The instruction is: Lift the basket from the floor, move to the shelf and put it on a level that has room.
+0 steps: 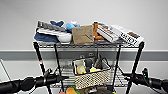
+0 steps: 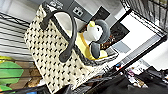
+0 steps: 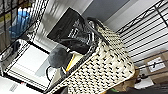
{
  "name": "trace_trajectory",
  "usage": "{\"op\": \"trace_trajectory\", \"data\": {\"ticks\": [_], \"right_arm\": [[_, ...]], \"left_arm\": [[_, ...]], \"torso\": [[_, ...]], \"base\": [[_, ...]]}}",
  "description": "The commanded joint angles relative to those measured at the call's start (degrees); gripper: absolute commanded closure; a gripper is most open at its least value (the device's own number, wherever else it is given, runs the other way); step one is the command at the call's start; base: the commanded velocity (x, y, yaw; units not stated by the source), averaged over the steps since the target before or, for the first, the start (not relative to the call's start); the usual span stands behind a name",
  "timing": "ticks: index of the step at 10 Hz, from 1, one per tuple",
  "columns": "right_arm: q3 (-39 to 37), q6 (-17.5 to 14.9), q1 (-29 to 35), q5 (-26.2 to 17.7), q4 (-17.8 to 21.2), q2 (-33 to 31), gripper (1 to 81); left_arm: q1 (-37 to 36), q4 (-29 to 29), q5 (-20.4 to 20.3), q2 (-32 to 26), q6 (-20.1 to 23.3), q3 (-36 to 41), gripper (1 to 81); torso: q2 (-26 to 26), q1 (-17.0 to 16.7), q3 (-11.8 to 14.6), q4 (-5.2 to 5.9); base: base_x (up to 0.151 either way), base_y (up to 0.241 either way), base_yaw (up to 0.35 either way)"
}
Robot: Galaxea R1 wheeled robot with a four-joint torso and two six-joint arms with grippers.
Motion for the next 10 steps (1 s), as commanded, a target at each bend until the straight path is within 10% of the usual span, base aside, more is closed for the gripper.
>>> {"op": "trace_trajectory", "data": {"ticks": [1,10], "right_arm": [[4.6,0.1,1.4,-0.9,3.0,-3.1,1.0],[4.5,-0.4,-19.9,-4.9,-1.6,-4.6,1.0]], "left_arm": [[3.7,-2.2,-2.6,-6.7,0.2,6.3,1.0],[34.7,1.6,-13.7,-8.0,3.1,6.1,1.0]], "torso": [[0.0,0.0,0.0,0.0],[-0.1,-0.1,0.1,0.0]], "base": [[0.0,0.0,0.0],[0.0,0.0,0.0]]}}
